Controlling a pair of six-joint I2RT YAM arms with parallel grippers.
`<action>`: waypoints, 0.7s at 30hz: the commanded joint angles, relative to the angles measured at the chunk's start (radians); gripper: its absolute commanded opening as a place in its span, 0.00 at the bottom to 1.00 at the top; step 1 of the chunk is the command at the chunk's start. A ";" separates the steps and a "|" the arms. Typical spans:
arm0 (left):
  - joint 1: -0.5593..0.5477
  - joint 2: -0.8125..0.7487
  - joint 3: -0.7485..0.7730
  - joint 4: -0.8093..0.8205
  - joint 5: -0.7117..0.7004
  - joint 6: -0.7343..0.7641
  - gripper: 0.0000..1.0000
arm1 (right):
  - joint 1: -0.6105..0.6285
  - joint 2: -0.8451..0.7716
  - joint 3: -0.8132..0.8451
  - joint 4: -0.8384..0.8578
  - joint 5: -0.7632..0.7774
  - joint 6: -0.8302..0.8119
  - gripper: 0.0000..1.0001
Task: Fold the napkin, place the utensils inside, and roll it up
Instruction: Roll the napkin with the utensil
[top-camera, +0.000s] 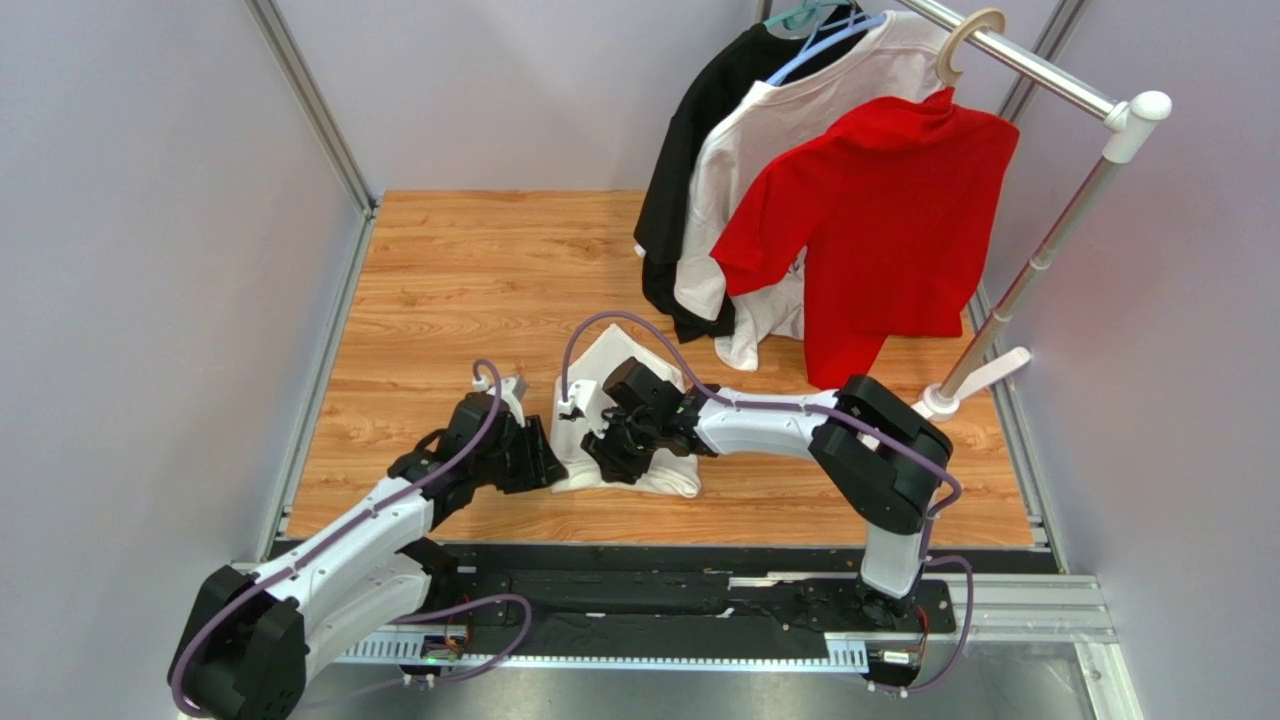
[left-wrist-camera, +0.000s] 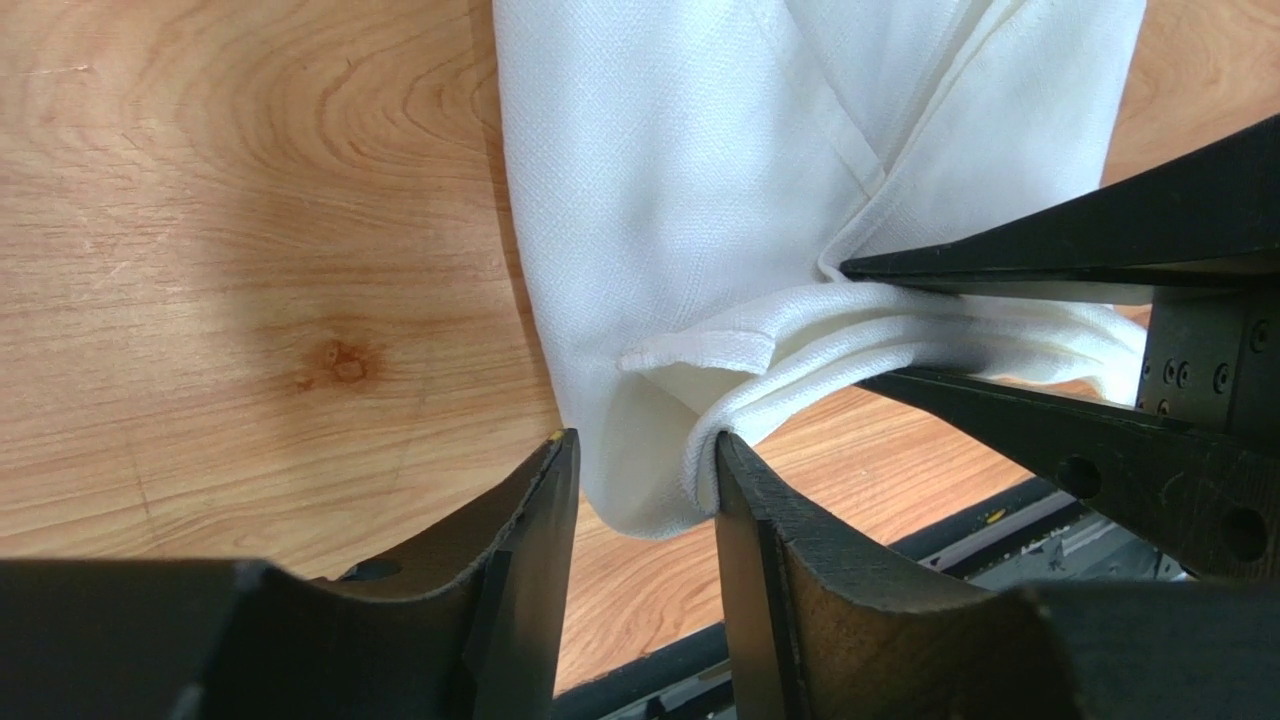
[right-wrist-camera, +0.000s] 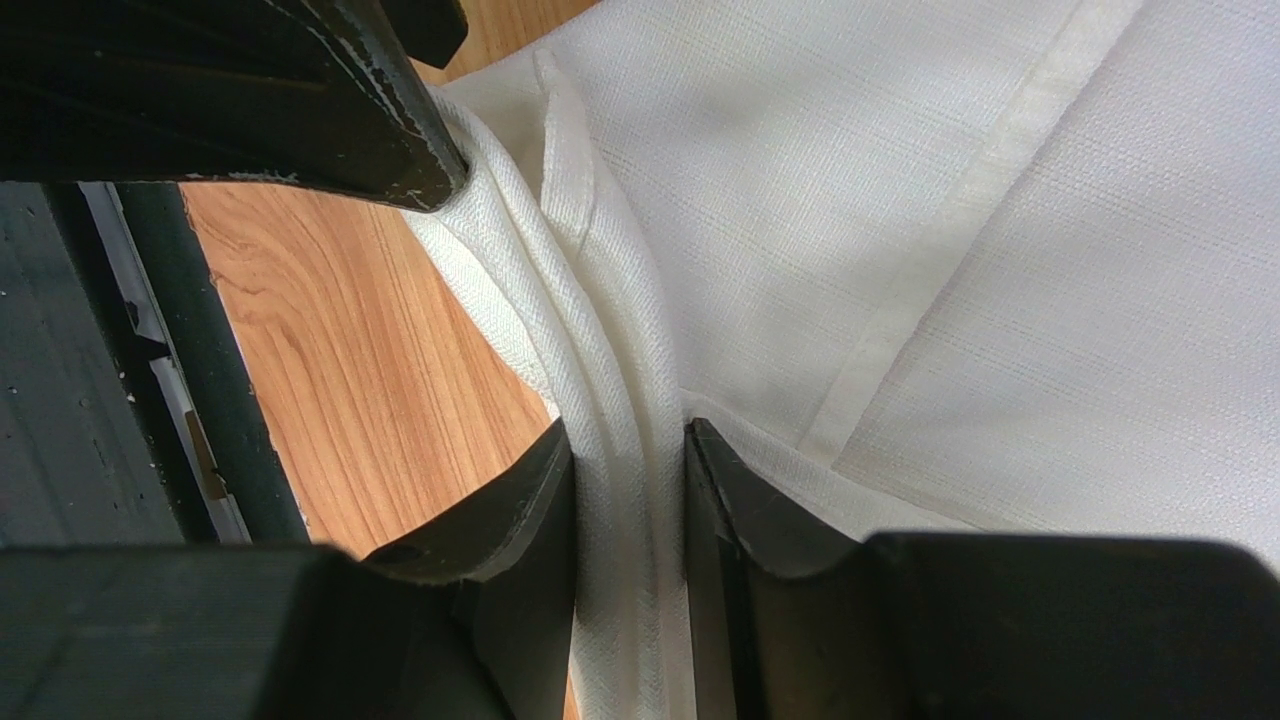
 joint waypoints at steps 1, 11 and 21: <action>-0.003 0.018 -0.012 0.035 -0.027 0.001 0.44 | 0.005 0.068 -0.009 -0.093 -0.041 0.008 0.30; -0.003 0.091 0.013 0.044 -0.036 0.006 0.43 | 0.006 0.060 -0.021 -0.118 -0.095 -0.023 0.13; -0.003 -0.017 -0.018 0.018 -0.012 -0.004 0.63 | 0.005 0.105 0.007 -0.181 -0.109 -0.047 0.05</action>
